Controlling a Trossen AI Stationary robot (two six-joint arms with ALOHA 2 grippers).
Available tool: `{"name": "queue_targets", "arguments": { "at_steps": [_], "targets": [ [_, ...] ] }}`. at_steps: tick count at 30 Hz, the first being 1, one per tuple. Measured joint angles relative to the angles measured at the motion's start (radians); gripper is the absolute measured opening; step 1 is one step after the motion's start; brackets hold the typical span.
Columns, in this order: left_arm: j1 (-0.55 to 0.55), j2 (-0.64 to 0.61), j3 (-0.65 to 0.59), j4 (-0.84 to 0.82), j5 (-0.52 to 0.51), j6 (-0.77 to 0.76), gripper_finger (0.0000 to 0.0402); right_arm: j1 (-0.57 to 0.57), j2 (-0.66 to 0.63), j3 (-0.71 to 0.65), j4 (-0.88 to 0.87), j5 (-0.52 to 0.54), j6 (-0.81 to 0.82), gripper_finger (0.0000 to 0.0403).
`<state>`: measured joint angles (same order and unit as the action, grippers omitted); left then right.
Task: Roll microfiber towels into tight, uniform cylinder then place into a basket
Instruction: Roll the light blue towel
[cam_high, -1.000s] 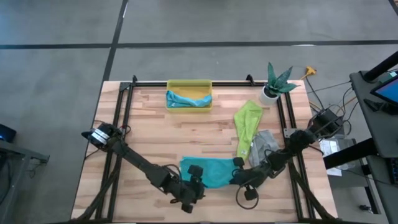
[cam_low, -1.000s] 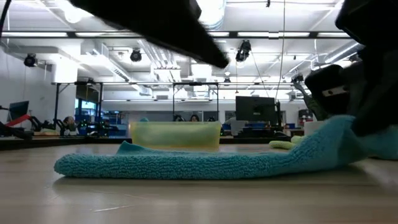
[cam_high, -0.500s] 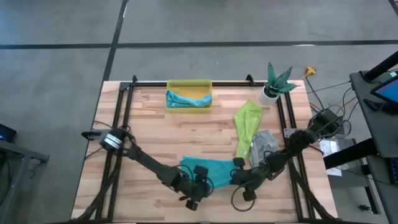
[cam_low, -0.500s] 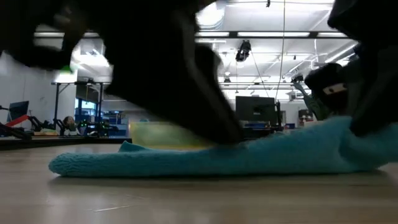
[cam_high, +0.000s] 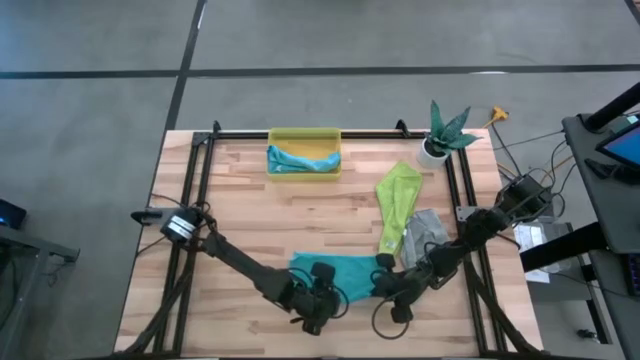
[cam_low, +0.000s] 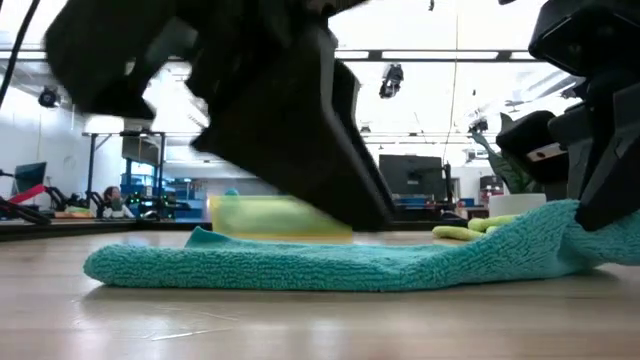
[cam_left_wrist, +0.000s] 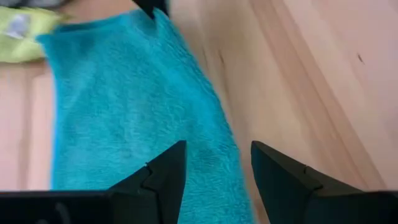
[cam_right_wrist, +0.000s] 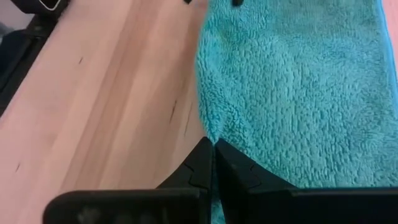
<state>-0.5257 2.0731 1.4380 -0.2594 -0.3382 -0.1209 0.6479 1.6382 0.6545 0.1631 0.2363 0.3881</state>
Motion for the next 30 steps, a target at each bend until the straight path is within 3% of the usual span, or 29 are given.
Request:
{"name": "queue_targets", "arguments": {
  "at_steps": [5,10,23,26,30],
  "targets": [
    [-0.001,0.005,-0.005,-0.018,-0.006,-0.016,0.0164,0.002,0.000,0.008,0.037,0.000,-0.011,0.0009],
    [-0.002,0.027,-0.006,-0.015,0.069,-0.049,0.0164,0.002,0.000,0.011,0.036,0.000,-0.022,0.0009],
    [-0.002,0.040,-0.007,-0.047,0.016,-0.057,0.0162,0.002,0.000,0.011,0.035,0.000,-0.031,0.0009],
    [-0.002,0.040,-0.007,-0.046,0.014,-0.066,0.0143,0.002,0.000,0.011,0.034,0.000,-0.030,0.0009],
    [-0.002,0.040,-0.021,-0.040,0.009,-0.108,0.0088,0.002,0.000,0.011,0.032,0.000,-0.030,0.0009]
  ]
}}
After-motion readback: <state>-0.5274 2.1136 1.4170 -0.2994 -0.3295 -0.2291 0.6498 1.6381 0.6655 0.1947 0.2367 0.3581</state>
